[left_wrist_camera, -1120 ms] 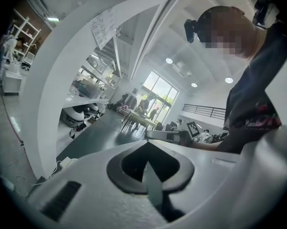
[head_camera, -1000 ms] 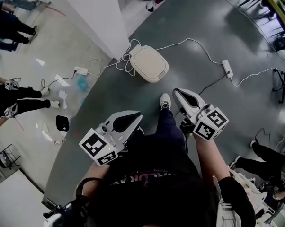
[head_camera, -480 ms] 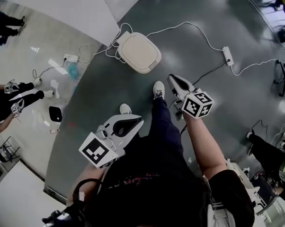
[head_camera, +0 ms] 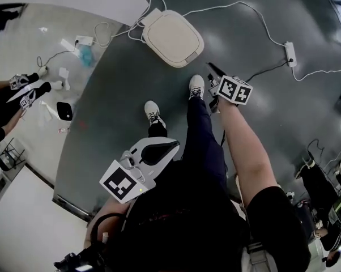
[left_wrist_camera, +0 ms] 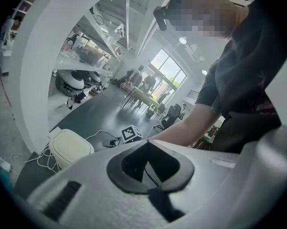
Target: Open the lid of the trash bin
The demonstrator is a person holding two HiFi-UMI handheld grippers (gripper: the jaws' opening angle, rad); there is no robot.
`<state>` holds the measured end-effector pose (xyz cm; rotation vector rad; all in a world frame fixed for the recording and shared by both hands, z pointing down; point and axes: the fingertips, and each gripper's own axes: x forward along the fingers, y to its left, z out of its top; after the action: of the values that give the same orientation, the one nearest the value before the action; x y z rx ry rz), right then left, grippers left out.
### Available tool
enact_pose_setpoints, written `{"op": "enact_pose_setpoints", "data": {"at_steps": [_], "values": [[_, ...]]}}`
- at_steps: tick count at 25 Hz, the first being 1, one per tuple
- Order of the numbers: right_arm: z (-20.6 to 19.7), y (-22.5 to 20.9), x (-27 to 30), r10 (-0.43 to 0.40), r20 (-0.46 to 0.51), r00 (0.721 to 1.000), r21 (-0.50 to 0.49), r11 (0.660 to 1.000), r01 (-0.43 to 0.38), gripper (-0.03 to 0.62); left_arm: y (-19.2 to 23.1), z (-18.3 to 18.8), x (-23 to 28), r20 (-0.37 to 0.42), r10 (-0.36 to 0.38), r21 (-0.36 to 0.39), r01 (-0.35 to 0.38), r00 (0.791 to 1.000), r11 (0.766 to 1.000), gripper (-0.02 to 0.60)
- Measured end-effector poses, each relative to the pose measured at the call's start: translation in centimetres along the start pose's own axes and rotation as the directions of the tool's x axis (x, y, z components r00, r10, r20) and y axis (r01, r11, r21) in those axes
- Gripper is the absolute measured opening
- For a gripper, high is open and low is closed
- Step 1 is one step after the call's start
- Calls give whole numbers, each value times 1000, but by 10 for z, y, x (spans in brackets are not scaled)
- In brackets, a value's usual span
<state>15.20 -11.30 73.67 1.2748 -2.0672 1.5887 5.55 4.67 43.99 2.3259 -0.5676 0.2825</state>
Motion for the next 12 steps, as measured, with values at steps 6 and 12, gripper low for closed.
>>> {"op": "enact_pose_setpoints", "data": {"at_steps": [6, 12], "values": [[-31, -41, 51, -64, -119, 991, 35, 997, 68, 121, 9, -21, 13, 9, 44, -64, -43, 999, 997, 2], [-55, -75, 88, -130, -181, 975, 99, 984, 150, 137, 18, -56, 12, -25, 75, -135, -77, 997, 988, 2]]}}
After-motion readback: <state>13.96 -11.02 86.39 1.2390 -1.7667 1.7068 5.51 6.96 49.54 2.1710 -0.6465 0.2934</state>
